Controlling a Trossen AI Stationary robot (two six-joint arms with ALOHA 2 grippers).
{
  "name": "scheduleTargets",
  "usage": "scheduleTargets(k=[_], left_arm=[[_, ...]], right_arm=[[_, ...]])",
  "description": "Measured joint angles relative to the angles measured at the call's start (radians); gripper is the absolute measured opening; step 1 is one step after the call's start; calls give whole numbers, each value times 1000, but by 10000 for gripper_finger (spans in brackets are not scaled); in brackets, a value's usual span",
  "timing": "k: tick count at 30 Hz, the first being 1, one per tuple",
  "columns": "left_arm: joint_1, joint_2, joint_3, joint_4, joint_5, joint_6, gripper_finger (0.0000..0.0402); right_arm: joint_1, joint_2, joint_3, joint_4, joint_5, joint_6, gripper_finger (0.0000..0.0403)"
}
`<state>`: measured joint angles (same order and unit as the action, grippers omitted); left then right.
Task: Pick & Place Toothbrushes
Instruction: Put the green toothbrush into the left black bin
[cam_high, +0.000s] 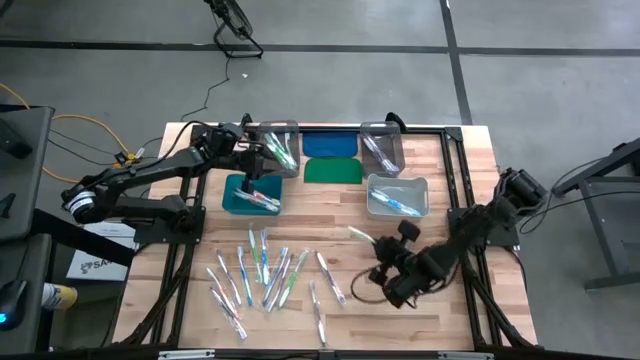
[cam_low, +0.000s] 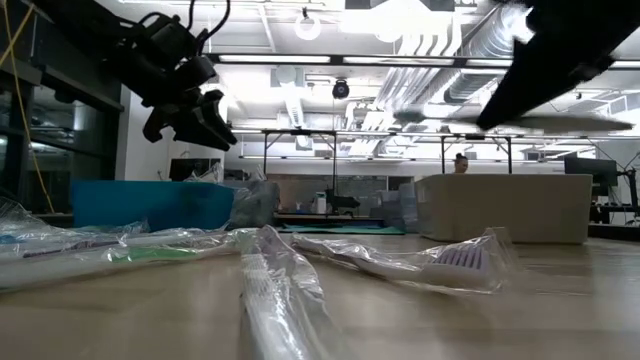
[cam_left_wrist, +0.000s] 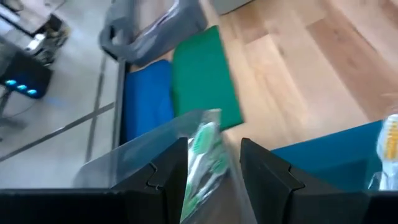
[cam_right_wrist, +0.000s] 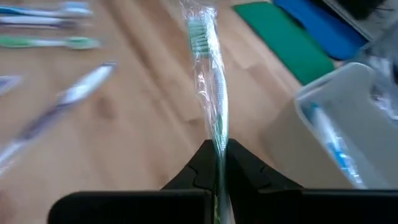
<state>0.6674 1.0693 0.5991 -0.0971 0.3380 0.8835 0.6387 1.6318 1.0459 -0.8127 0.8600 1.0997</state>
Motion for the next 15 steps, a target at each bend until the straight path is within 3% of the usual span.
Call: scheduleTargets(k=[8,11,15], left_arm=[[0,72,0,96,73,-3,141],[0,79,0,130,73,-3,141],[0,79,0,147,74,-8,141]], right_arm=[[-160,-35,-73,51,56,-110,10],[-241,-110,-119,183,43,-274,10],[-378,-229,-198,436,-62,-569,10]])
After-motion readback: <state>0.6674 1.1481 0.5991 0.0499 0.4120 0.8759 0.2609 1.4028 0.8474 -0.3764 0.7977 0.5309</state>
